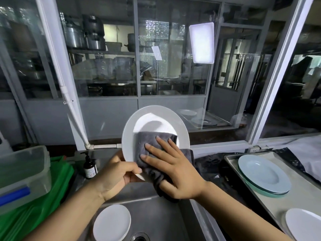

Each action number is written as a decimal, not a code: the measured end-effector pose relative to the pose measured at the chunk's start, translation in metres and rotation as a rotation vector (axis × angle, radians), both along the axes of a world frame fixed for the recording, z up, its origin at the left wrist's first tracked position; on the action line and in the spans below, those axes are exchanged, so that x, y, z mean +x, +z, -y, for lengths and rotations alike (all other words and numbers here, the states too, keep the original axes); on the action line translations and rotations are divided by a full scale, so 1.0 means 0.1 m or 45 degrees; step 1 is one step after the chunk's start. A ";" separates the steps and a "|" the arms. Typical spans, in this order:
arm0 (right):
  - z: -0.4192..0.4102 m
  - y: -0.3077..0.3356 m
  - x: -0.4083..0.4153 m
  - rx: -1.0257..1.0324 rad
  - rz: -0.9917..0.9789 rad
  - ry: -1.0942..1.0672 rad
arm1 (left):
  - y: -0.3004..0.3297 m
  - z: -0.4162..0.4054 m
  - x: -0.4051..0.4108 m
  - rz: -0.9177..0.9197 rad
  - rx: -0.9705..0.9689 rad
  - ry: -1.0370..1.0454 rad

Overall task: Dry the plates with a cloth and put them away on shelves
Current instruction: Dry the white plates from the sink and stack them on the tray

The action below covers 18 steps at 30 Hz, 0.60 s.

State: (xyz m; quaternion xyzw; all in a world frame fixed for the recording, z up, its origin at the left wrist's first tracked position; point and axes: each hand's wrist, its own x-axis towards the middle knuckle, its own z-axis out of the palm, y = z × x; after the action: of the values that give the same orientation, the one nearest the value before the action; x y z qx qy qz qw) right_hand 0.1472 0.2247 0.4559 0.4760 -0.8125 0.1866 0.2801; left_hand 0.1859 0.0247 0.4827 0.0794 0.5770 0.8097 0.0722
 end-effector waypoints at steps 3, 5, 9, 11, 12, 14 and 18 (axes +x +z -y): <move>-0.22 -0.09 -0.08 0.028 -0.028 -0.083 | -0.04 0.03 0.00 0.047 0.035 0.031; -0.33 -0.14 -0.09 0.060 -0.032 -0.125 | -0.07 0.03 -0.02 0.065 0.045 0.041; -0.31 -0.21 -0.04 0.203 -0.160 -0.266 | -0.09 -0.03 -0.05 0.106 0.043 0.050; -0.23 -0.23 0.01 0.260 -0.233 -0.344 | -0.09 -0.07 -0.07 0.130 0.052 0.029; -0.21 -0.25 0.03 0.260 -0.270 -0.367 | -0.09 -0.09 -0.08 0.138 0.066 0.015; -0.19 -0.27 0.06 0.223 -0.331 -0.393 | -0.09 -0.11 -0.11 0.153 0.096 0.000; -0.24 -0.28 0.05 0.159 -0.439 -0.362 | -0.15 -0.13 -0.18 0.167 0.073 -0.014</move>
State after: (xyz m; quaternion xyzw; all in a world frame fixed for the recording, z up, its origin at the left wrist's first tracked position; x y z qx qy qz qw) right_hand 0.1525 0.2490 0.4278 0.3980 -0.8214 0.0106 0.4084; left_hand 0.1681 0.0378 0.4673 0.0313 0.5471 0.8289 0.1122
